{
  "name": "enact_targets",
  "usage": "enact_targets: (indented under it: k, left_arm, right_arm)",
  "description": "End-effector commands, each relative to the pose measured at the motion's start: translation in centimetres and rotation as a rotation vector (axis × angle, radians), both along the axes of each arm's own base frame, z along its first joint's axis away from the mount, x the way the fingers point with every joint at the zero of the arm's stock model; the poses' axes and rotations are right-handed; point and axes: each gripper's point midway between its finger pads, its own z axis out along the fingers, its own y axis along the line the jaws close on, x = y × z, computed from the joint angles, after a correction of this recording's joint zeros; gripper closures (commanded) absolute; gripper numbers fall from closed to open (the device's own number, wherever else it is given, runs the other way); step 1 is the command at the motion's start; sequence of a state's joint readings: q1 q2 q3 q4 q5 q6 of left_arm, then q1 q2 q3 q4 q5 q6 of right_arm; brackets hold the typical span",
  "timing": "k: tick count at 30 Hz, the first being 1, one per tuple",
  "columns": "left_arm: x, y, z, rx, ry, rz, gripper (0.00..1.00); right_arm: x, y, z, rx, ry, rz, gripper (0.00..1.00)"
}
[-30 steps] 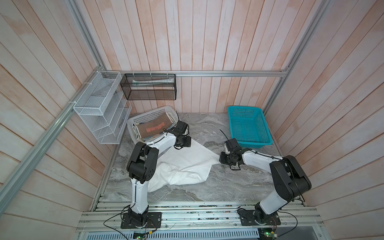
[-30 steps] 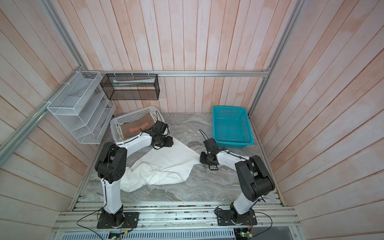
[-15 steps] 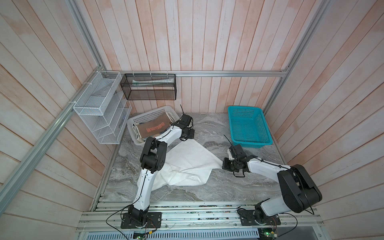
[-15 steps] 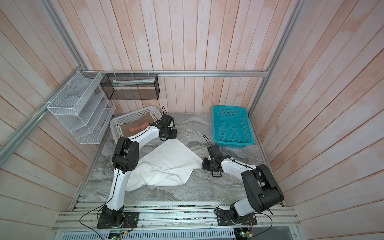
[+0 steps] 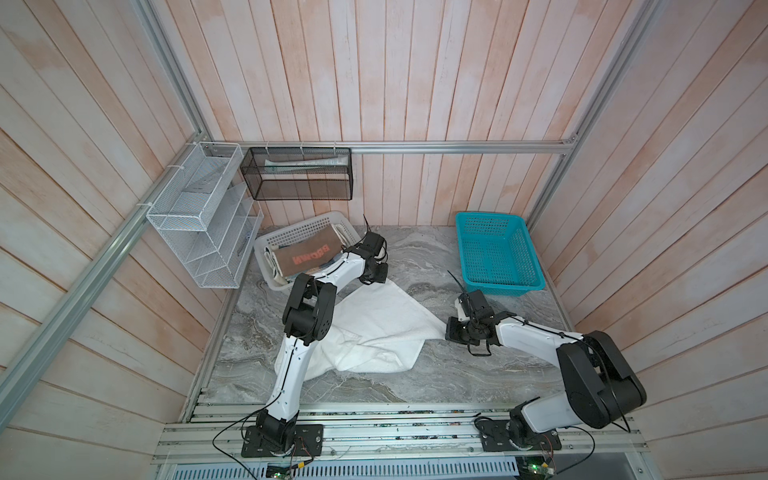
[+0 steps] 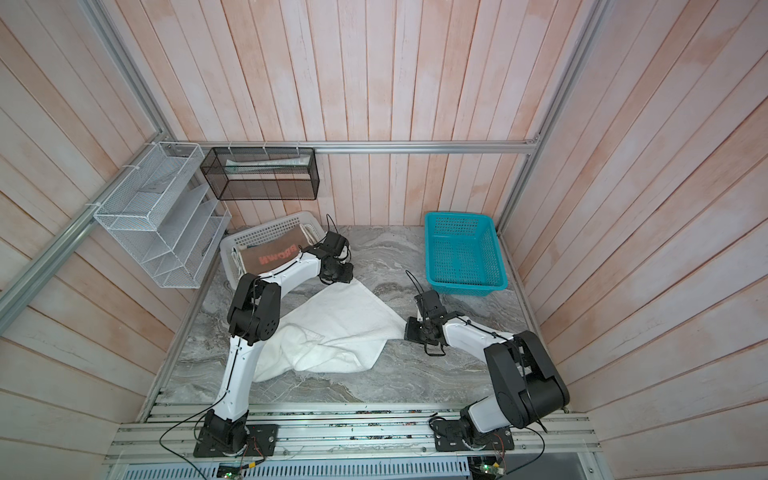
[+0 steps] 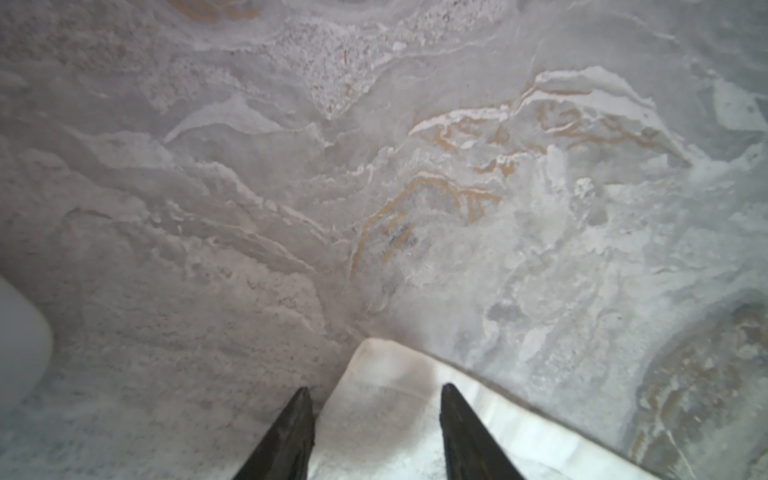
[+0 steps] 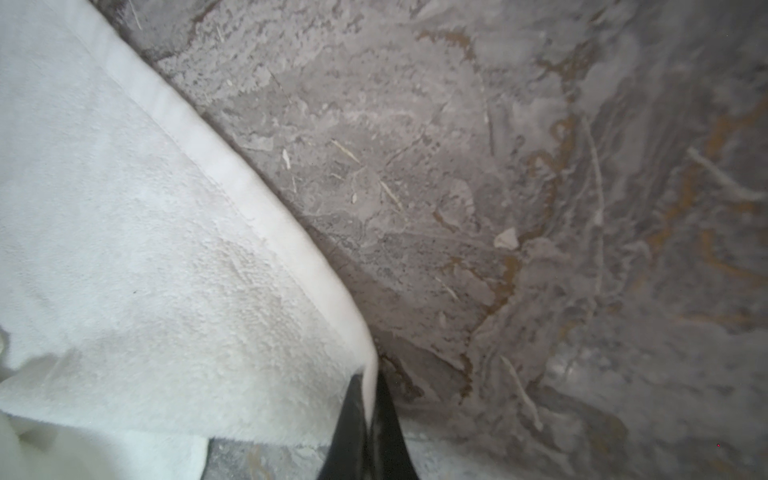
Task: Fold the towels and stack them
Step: 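Grasp the white towel's edge corners with both grippers, then lift the white towel high by two corners with both grippers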
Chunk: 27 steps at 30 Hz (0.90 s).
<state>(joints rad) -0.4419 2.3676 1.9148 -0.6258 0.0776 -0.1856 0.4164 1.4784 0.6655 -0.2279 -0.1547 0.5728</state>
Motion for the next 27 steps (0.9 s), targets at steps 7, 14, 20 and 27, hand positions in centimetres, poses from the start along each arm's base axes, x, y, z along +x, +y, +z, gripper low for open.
enact_targets:
  k: [7, 14, 20, 27]
  left_arm:
    - [-2.3, -0.1, -2.4, 0.038, 0.107, -0.072, 1.0]
    - [-1.1, 0.2, 10.3, -0.078, -0.13, -0.068, 1.0]
    - [-3.1, 1.7, 23.3, -0.193, -0.379, -0.046, 1.0]
    - [-9.0, 4.3, 37.7, -0.37, -0.687, -0.01, 1.0]
  right_arm:
    - [1.6, -0.5, 2.1, -0.067, -0.038, 0.029, 1.0]
    - [4.7, -1.3, 8.6, -0.168, -0.183, 0.051, 1.0]
    - [7.2, -1.8, 17.0, -0.215, -0.374, 0.06, 1.0]
    - [8.8, -2.6, 28.5, -0.275, -0.592, 0.071, 1.0]
